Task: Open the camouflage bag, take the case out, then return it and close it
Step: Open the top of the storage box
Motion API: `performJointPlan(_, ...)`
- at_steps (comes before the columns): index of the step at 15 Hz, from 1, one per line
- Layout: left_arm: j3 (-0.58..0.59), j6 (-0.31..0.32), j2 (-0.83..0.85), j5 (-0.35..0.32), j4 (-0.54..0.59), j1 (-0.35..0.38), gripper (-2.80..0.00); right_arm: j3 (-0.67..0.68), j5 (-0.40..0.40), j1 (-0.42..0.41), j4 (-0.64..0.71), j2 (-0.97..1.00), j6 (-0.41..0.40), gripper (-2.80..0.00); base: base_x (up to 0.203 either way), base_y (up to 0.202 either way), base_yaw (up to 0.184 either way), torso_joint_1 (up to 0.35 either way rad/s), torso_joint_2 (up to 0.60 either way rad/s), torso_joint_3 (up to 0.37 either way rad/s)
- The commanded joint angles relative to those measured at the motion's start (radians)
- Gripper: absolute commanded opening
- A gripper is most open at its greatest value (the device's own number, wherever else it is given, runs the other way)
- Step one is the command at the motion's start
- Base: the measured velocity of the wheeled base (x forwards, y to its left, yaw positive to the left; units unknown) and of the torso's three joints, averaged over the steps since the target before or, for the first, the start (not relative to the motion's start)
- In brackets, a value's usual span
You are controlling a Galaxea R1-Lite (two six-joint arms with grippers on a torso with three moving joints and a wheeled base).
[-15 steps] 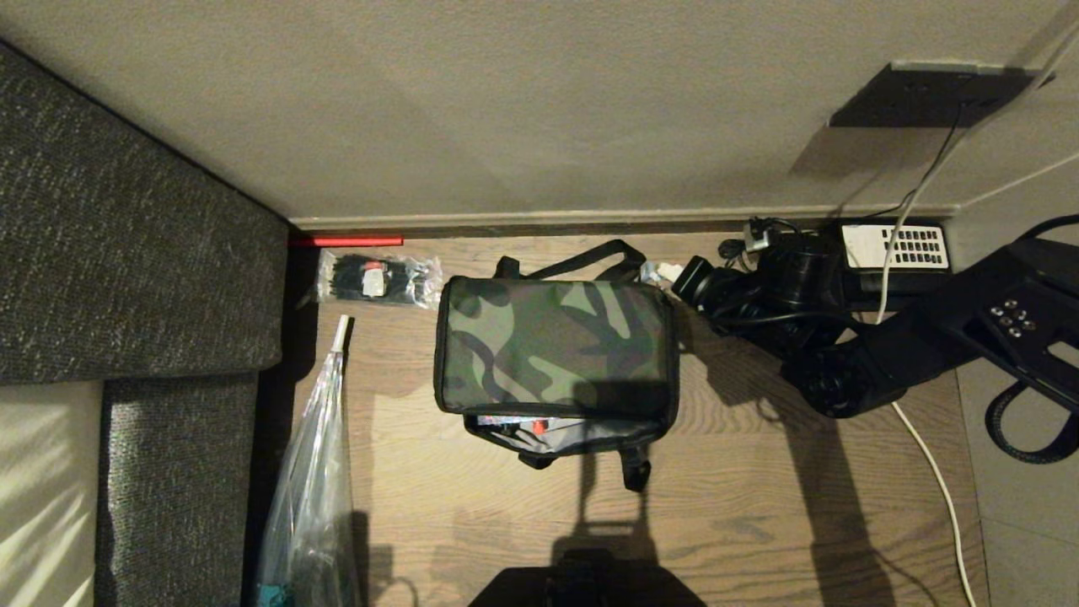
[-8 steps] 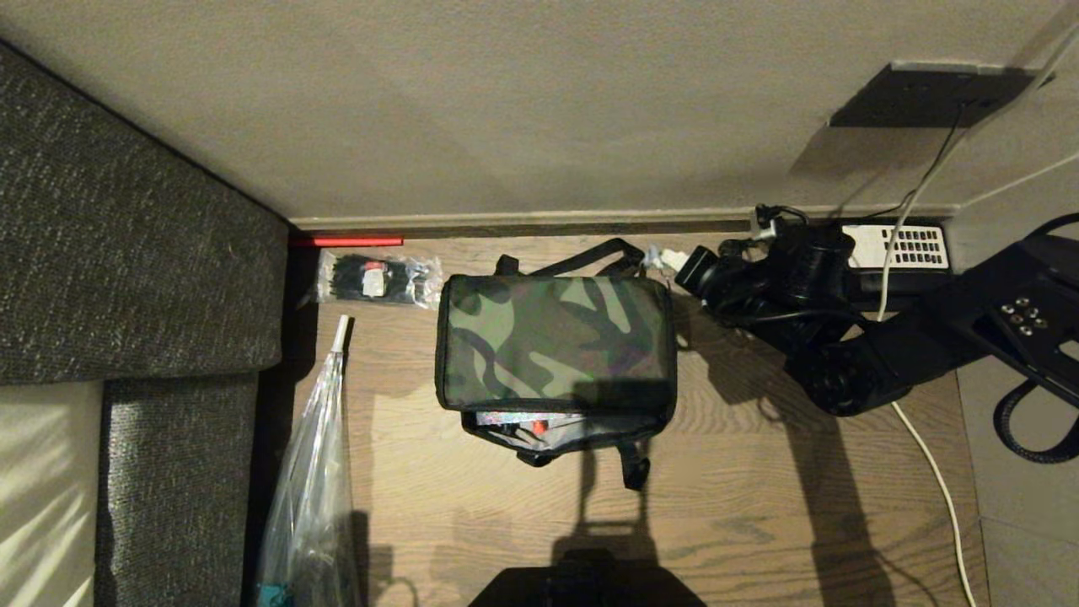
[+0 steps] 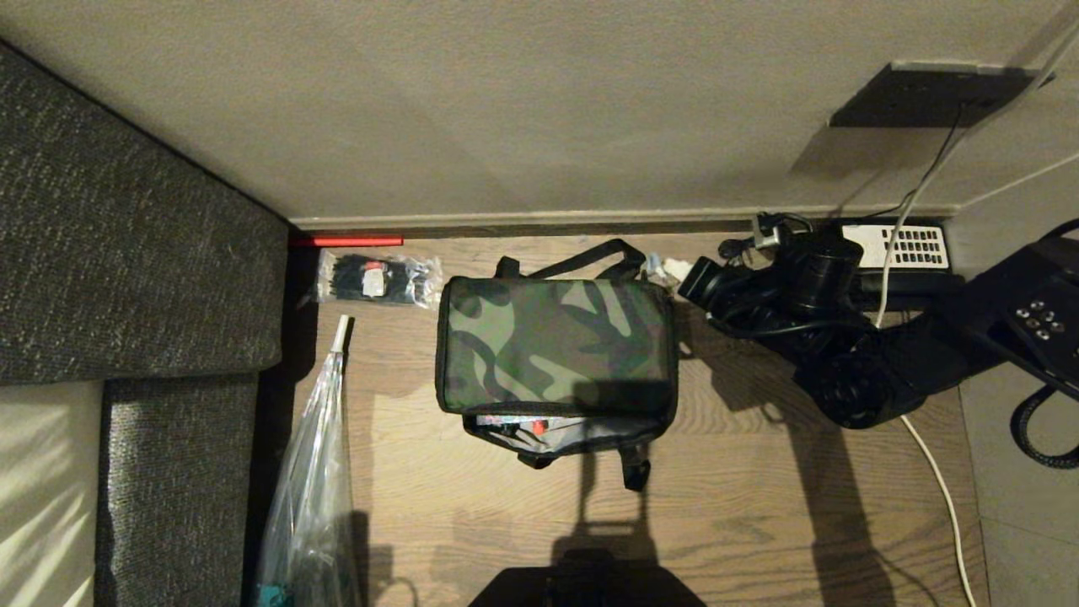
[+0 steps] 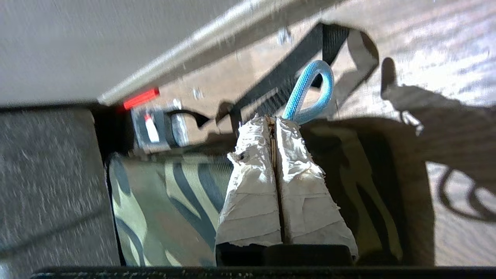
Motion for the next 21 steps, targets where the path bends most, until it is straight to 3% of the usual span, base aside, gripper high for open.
performJointPlan(1, 0.003, 0.0, 0.0, 0.0, 0.0, 0.001, -2.8, 0.025, 0.014, -0.001, -0.003, -0.007, -0.005, -2.8, 0.0, 0.0, 0.0, 0.0, 0.0, 0.0)
performJointPlan(21, 0.002, 0.0, -0.002, 0.0, 0.0, 0.001, -2.8, -0.141, 0.021, 0.005, -0.081, 0.135, -0.023, -2.8, 0.0, 0.0, 0.0, 0.0, 0.0, 0.0)
